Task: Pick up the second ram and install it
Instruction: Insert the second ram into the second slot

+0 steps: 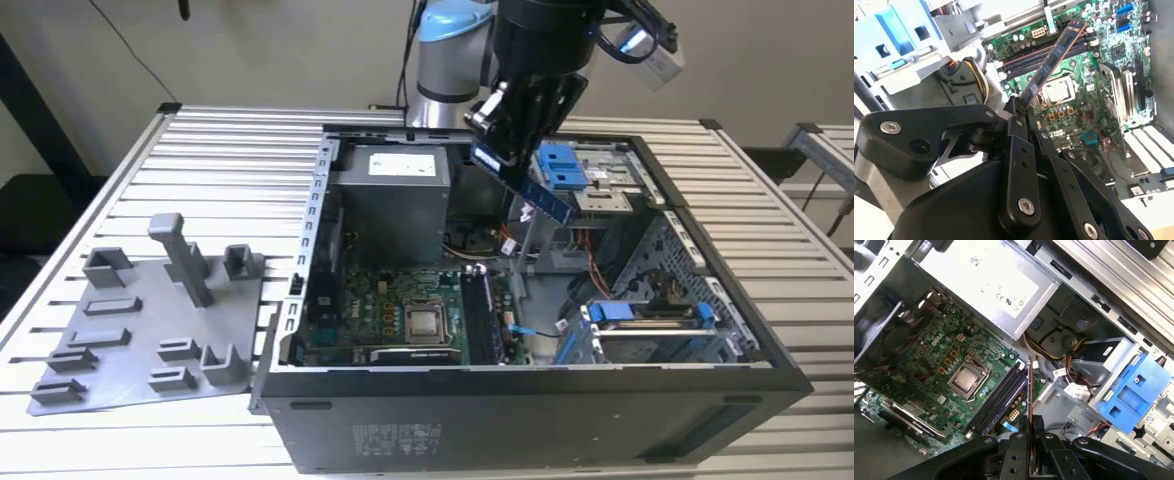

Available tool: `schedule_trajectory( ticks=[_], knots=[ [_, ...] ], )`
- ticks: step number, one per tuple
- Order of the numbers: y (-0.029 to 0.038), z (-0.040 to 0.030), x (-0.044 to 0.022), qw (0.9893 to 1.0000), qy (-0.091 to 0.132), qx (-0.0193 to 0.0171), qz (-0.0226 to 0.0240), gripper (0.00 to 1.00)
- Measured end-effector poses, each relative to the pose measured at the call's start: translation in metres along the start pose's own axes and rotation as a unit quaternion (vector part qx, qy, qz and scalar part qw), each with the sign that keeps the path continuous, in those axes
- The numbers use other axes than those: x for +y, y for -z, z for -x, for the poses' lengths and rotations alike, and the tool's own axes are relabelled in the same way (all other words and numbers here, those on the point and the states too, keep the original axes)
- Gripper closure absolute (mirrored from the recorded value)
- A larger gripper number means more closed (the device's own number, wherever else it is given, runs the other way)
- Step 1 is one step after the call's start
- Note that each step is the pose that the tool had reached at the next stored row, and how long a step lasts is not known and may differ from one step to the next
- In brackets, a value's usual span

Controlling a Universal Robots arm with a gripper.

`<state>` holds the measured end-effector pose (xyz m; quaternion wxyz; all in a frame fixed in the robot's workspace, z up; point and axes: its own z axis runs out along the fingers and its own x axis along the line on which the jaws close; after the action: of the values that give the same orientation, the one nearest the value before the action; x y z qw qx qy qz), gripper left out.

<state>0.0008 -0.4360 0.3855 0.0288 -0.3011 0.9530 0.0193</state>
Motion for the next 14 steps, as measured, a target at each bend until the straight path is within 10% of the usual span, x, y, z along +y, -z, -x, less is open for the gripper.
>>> schedule_trajectory(
  ticks=[7,14],
  knots=[
    [-0.0006,-0.0001,0.0000,0.9988,-0.050,-0.0008,-0.0032,0.86],
    [-0.0013,-0.0002,0.0001,0.9952,-0.098,-0.0015,-0.0062,0.86]
  ],
)
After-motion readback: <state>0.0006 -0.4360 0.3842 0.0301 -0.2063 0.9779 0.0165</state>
